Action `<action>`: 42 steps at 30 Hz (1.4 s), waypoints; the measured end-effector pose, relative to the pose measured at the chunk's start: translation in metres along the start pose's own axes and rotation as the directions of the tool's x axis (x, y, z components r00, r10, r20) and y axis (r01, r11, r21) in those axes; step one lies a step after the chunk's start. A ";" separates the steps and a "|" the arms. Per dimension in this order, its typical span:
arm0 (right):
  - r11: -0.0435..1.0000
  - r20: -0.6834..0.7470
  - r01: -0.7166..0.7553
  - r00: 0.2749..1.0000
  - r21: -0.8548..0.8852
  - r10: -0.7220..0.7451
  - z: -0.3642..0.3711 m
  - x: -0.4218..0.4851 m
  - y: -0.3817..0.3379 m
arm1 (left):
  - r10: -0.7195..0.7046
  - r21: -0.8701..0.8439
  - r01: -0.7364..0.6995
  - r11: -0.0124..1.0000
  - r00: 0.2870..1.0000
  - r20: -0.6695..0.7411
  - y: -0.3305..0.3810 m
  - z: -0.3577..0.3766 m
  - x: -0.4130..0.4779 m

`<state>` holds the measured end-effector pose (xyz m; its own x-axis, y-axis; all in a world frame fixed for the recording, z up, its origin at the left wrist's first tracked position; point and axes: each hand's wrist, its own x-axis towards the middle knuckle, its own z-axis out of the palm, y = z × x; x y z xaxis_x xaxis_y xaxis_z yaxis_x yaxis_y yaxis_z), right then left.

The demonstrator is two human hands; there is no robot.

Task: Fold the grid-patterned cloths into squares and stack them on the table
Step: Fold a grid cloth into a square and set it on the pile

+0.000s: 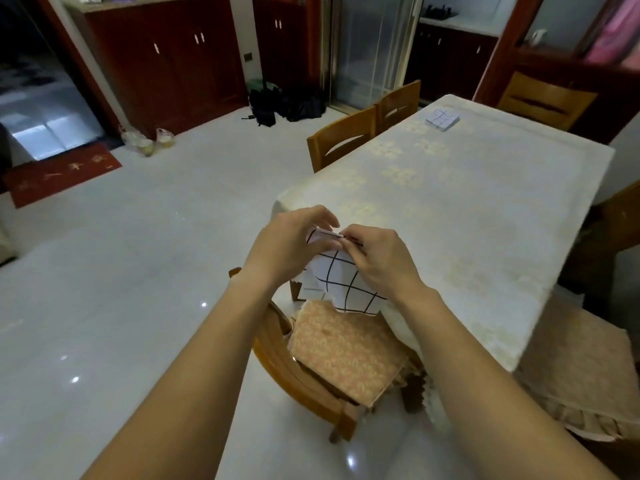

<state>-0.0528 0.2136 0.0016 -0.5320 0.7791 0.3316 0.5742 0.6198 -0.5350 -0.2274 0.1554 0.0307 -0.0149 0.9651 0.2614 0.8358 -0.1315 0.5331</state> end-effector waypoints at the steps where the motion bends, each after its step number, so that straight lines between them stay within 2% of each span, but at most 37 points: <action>1: 1.000 0.000 0.004 1.000 -0.005 -0.004 0.008 0.005 -0.010 | 0.004 0.019 -0.005 1.000 1.000 0.015 -0.011 -0.006 -0.001; 5: 1.000 -0.008 -0.021 1.000 -0.023 0.021 0.033 0.027 -0.028 | 0.005 0.033 -0.005 0.999 1.000 0.007 -0.048 -0.021 0.004; 12: 0.990 -0.021 -0.142 0.990 -0.018 0.141 0.081 0.072 -0.027 | -0.023 -0.071 0.024 0.997 1.000 0.011 -0.122 -0.054 0.035; 20: 0.990 -0.005 -0.137 0.991 0.028 0.137 0.144 0.201 -0.048 | -0.052 -0.025 0.055 0.998 0.993 0.103 -0.227 -0.130 0.107; 24: 0.987 -0.050 -0.161 0.986 0.014 0.162 0.156 0.266 -0.060 | -0.061 -0.147 0.073 0.986 0.994 0.086 -0.281 -0.160 0.152; 27: 0.983 -0.060 -0.186 0.981 0.001 0.186 0.165 0.305 -0.061 | -0.046 -0.190 0.048 0.981 0.999 0.017 -0.321 -0.157 0.184; 33: 0.961 -0.056 -0.272 0.961 -0.046 0.269 0.210 0.380 -0.043 | 0.002 -0.341 -0.009 0.940 1.000 -0.020 -0.413 -0.146 0.262; 38: 0.933 -0.077 -0.357 0.932 -0.039 0.353 0.235 0.455 -0.052 | 0.088 -0.385 -0.065 0.921 0.995 0.043 -0.480 -0.171 0.337; 42: 0.900 -0.204 -0.434 0.885 -0.043 0.417 0.237 0.504 -0.053 | 0.131 -0.386 -0.093 0.918 0.989 0.073 -0.504 -0.183 0.409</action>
<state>-0.4989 0.5513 0.0127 -0.1044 0.9678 0.2289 0.7745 0.2234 -0.5917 -0.7549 0.5744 0.0166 0.1350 0.9534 0.2697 0.5566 -0.2981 0.7755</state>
